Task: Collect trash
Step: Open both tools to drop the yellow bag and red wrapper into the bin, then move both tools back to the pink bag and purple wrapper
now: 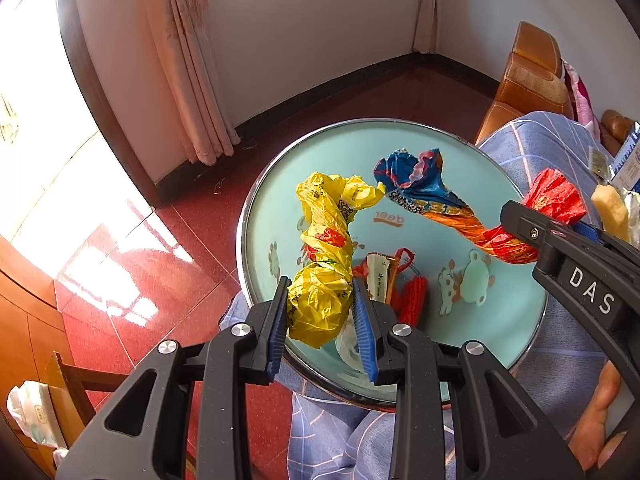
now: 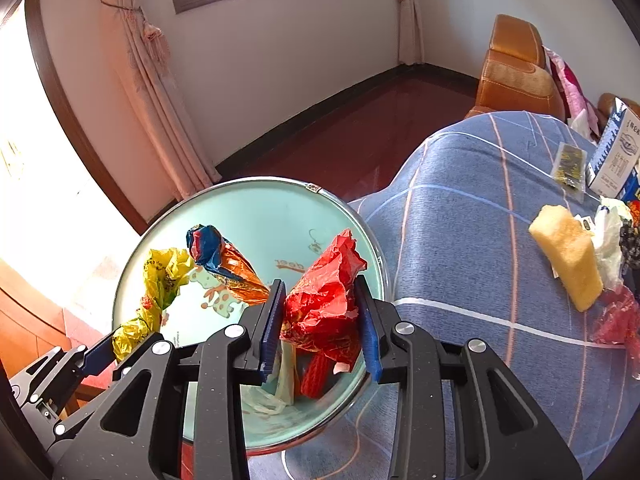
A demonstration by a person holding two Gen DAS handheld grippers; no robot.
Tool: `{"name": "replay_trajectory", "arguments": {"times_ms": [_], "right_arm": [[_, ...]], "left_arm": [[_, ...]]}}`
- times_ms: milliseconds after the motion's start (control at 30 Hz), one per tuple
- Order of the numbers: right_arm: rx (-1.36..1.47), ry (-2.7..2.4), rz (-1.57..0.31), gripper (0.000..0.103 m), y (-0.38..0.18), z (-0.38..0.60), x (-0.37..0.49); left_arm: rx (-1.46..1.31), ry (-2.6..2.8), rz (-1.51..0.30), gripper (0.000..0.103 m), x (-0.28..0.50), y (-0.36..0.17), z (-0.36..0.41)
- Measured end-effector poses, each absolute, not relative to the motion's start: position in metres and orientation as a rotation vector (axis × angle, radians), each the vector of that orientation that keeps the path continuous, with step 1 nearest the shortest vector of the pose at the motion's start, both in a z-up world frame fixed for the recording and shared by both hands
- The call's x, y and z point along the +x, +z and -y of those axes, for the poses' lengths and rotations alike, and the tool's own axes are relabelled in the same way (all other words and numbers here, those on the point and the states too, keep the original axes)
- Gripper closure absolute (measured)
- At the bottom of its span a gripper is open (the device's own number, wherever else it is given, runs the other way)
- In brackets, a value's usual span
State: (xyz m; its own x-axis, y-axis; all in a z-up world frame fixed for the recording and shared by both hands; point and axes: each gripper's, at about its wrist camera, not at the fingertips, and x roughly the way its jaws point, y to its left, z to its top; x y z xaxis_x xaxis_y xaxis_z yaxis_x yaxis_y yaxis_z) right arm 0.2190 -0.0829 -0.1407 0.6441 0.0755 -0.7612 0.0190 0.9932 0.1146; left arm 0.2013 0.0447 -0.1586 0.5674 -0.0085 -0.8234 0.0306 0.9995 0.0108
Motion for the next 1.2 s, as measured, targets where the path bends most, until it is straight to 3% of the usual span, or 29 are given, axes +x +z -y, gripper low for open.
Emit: {"name": "replay_trajectory", "arguments": {"times_ms": [300, 467, 567, 900, 1200], "right_arm": [[0.122, 0.049, -0.858, 0.057, -0.133, 0.083, 0.217], [0.142, 0.046, -0.832, 0.047, -0.121, 0.088, 0.209], [0.152, 0.034, -0.815, 0.041, -0.113, 0.093, 0.204], [0.171, -0.048, -0.766, 0.023, -0.092, 0.120, 0.179], [0.206, -0.167, -0.728, 0.019, -0.090, 0.165, 0.150]], "left_arm": [[0.014, -0.026, -0.967, 0.067, 0.201, -0.157, -0.048], [0.041, -0.003, -0.933, 0.048, 0.194, -0.148, -0.045], [0.047, 0.015, -0.915, 0.043, 0.189, -0.143, -0.045], [0.061, 0.042, -0.889, 0.034, 0.173, -0.127, -0.038], [0.103, -0.019, -0.863, 0.030, 0.155, -0.117, -0.003]]}}
